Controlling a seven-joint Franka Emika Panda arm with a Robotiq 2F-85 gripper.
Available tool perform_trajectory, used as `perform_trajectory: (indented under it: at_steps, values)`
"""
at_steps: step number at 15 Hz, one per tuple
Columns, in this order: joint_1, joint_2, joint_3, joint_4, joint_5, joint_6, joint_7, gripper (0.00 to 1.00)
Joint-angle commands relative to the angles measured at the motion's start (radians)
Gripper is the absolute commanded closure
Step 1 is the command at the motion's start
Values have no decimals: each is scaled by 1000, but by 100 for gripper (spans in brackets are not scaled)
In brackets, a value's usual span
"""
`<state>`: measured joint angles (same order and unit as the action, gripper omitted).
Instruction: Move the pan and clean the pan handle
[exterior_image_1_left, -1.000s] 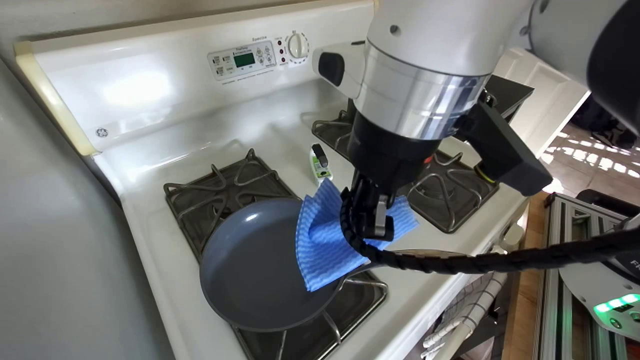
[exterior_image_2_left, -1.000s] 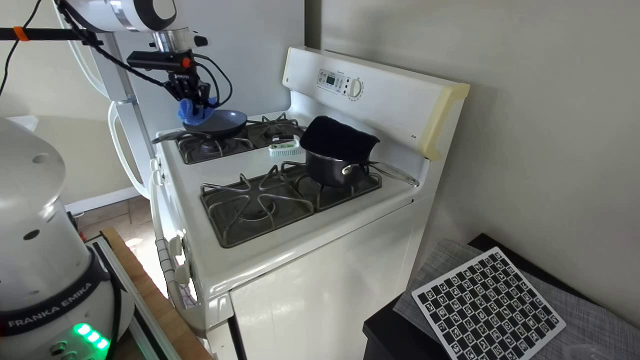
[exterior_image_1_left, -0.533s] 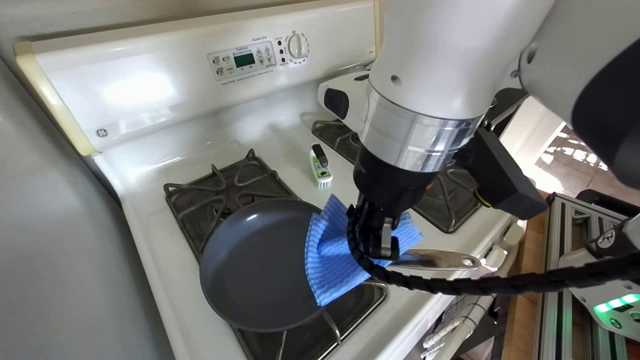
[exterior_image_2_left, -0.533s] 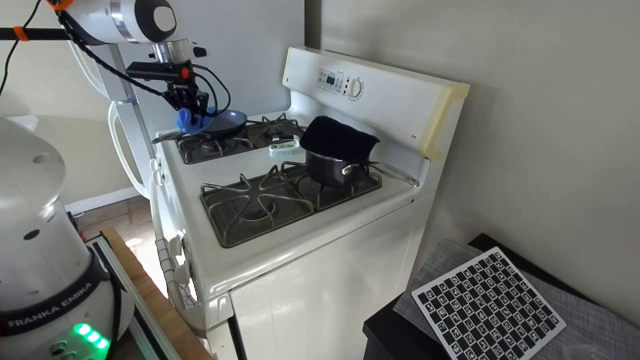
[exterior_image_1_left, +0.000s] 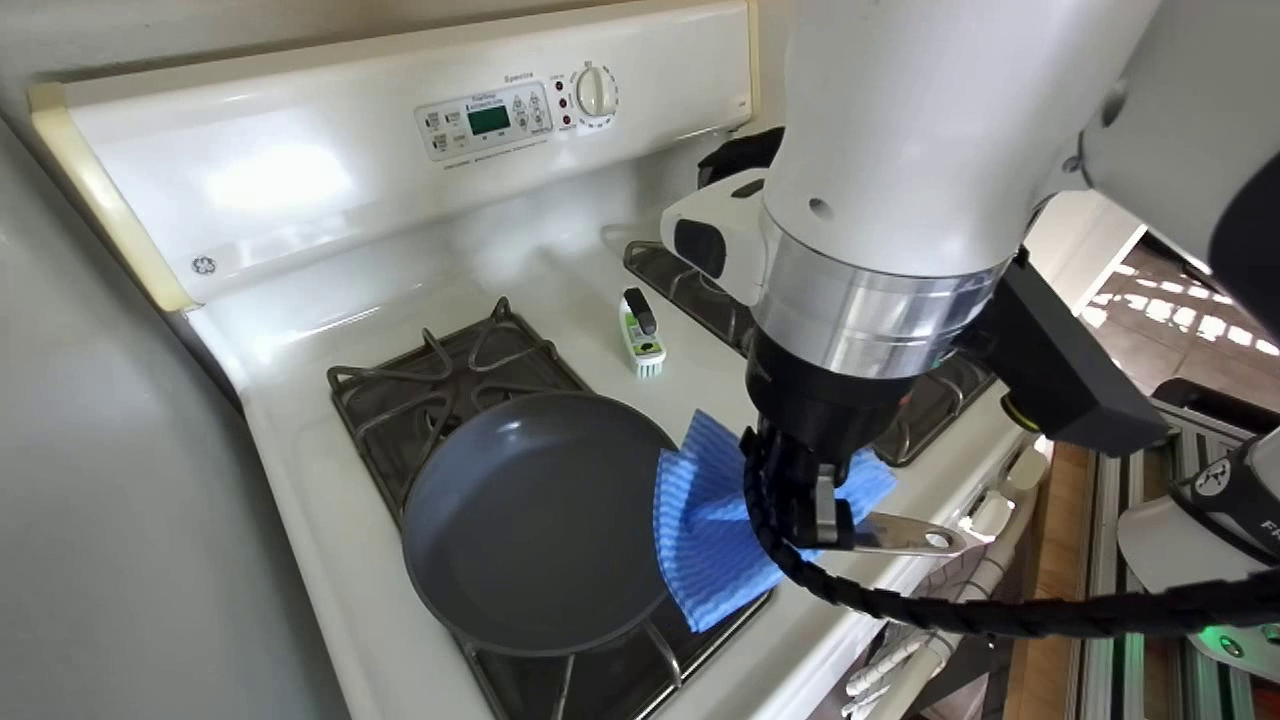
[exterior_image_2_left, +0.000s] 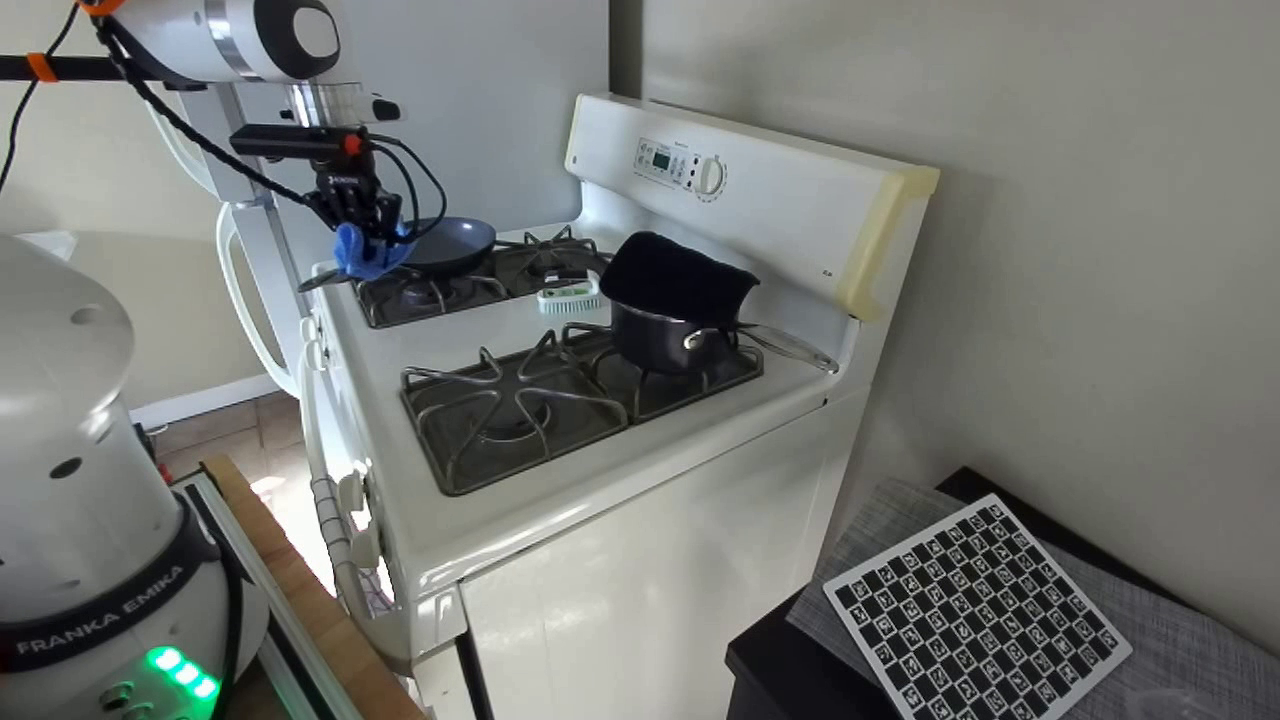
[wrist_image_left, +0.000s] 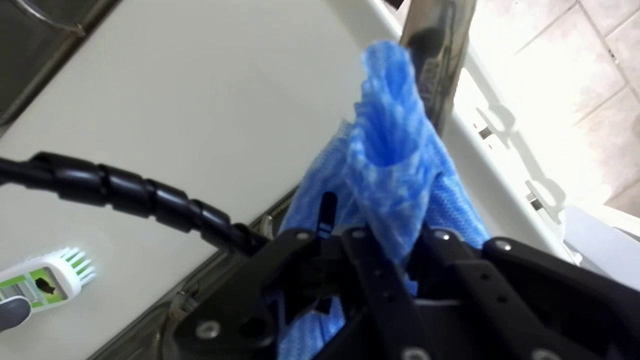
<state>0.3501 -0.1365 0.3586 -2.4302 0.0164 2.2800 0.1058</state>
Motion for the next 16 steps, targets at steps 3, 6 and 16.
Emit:
perform_trajectory:
  at_steps: [3,6,16]
  values:
    - [22,-49,15,14,35,-151,10,100]
    - [33,-58,17,29,54,-225,0,100]
    - [-4,-150,-18,101,100,-413,31,100]
